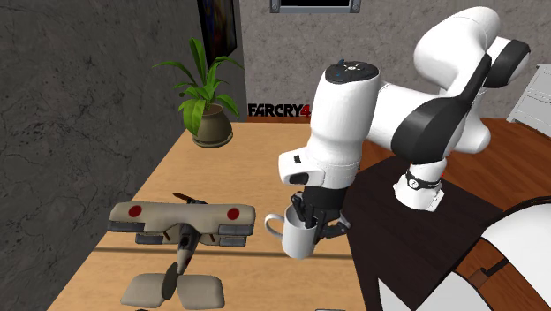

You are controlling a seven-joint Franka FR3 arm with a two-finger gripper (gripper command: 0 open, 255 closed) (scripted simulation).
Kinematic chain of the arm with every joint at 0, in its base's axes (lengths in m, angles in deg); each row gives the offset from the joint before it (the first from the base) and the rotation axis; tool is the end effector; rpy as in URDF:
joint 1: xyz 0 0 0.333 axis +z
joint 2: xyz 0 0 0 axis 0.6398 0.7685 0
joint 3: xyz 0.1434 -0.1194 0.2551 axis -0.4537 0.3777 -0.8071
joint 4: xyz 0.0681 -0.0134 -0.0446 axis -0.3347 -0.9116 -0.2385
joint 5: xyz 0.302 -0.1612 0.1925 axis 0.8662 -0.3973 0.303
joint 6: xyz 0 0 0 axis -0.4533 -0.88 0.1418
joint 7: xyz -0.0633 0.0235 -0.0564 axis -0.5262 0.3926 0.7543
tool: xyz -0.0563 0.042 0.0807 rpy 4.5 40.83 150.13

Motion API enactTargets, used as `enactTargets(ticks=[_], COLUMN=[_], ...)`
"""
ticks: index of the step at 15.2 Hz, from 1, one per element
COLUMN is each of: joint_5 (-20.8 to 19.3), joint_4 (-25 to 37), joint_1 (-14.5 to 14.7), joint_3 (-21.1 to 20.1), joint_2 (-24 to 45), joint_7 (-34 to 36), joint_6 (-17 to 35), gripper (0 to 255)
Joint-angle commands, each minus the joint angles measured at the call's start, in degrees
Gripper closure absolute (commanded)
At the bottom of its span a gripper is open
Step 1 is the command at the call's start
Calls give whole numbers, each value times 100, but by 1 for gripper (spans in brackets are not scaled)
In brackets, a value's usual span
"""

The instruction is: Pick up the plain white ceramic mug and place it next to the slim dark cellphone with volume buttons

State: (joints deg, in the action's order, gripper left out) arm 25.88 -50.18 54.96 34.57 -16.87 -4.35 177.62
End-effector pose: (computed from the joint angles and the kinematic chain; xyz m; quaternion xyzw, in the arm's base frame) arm 0.6619 0.0700 0.4675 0.9901 0.1378 0.0254 0.0089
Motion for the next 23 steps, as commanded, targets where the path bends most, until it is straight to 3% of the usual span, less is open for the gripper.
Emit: enactTargets(ticks=[1,19,23], joint_5=[11,106,106], joint_4=[-77,-915,-915], joint_1=[-3,-15,-15], joint_3=[-3,-47,-47], joint_2=[49,456,456], joint_7=[-6,-56,-56], joint_6=[131,1368,1368], gripper=[255,255,255])
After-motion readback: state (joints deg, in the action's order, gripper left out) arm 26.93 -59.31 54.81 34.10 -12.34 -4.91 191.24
